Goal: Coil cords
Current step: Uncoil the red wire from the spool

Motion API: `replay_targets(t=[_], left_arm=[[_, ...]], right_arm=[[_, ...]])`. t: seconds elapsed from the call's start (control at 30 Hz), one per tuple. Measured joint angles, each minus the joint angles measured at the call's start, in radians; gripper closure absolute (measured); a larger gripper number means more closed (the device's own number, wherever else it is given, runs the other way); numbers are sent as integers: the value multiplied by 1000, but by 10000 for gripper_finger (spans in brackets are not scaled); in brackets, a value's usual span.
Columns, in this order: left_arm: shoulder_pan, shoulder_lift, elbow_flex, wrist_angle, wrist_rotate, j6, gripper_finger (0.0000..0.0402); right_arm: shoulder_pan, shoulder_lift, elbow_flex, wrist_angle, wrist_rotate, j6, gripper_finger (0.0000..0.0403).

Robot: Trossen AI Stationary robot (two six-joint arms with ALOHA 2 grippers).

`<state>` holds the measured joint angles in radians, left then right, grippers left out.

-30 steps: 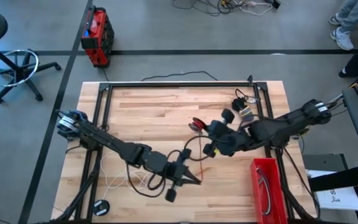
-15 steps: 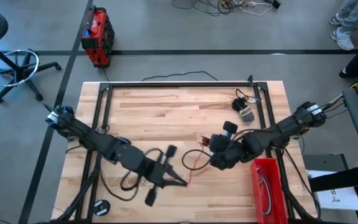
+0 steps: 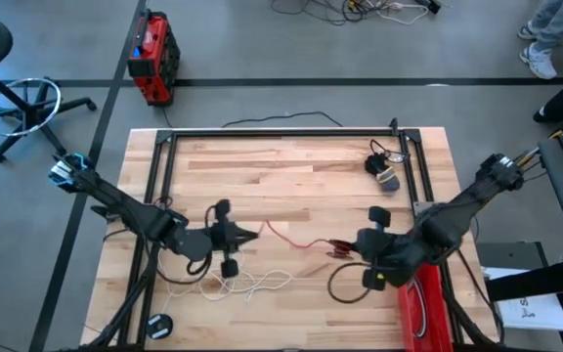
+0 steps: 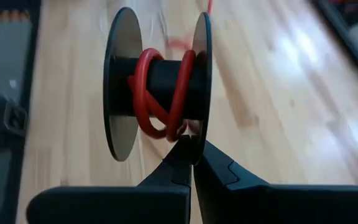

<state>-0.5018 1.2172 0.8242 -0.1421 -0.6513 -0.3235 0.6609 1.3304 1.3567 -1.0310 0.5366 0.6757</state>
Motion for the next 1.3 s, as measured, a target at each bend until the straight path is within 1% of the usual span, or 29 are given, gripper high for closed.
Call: replay_targets(t=[0.1, 0.17, 0.23, 0.3, 0.33, 0.37, 0.4, 0.47, 0.53, 0.6, 0.77, 0.83, 0.9, 0.97, 1.03, 1.1, 1.17, 1.2, 1.3], left_arm=[[1, -8, -184, 187, -4, -121, 401], [2, 18, -298, 435, -1, -149, 401], [2, 77, -386, 730, 35, -125, 401], [2, 149, -431, 981, 84, -55, 400], [2, 187, -433, 1086, 101, -16, 400], [3, 217, -429, 1167, 116, 25, 400], [3, 246, -415, 1213, 124, 57, 400], [4, 291, -357, 1204, 157, 107, 400], [5, 315, -288, 1091, 164, 151, 399], [6, 318, -206, 902, 154, 165, 393], [8, 291, 8, 227, -28, 26, 355], [9, 289, 87, 11, -78, -25, 336], [9, 289, 151, -141, -113, -61, 316], [8, 289, 197, -236, -156, -76, 296], [8, 289, 228, -244, -206, -75, 277], [10, 289, 244, -177, -243, -48, 256], [19, 293, 244, -24, -240, 18, 238], [24, 298, 238, 78, -221, 65, 229], [48, 326, 213, 386, -124, 192, 207]], right_arm=[[14, -42, 13, 32, 54, -23, 403], [13, -75, 21, 98, 84, -53, 403], [12, -108, 24, 171, 144, -86, 403], [-1, -129, 26, 258, 228, -136, 403], [-6, -136, 26, 285, 266, -160, 403], [-11, -142, 26, 304, 304, -181, 403], [-20, -146, 26, 323, 340, -202, 403], [-41, -148, 26, 348, 419, -229, 403], [-64, -147, 26, 348, 466, -257, 403], [-85, -140, 25, 348, 466, -277, 403], [-99, -130, 24, 327, 433, -284, 403], [-98, -130, 24, 317, 428, -284, 403], [-97, -130, 24, 296, 421, -286, 403], [-97, -130, 24, 282, 406, -284, 403], [-97, -129, 21, 270, 404, -285, 403], [-97, -120, 20, 271, 405, -284, 403], [-97, -112, 19, 267, 402, -286, 403], [-97, -102, 19, 269, 403, -286, 403], [-101, -78, 19, 271, 406, -289, 403]])
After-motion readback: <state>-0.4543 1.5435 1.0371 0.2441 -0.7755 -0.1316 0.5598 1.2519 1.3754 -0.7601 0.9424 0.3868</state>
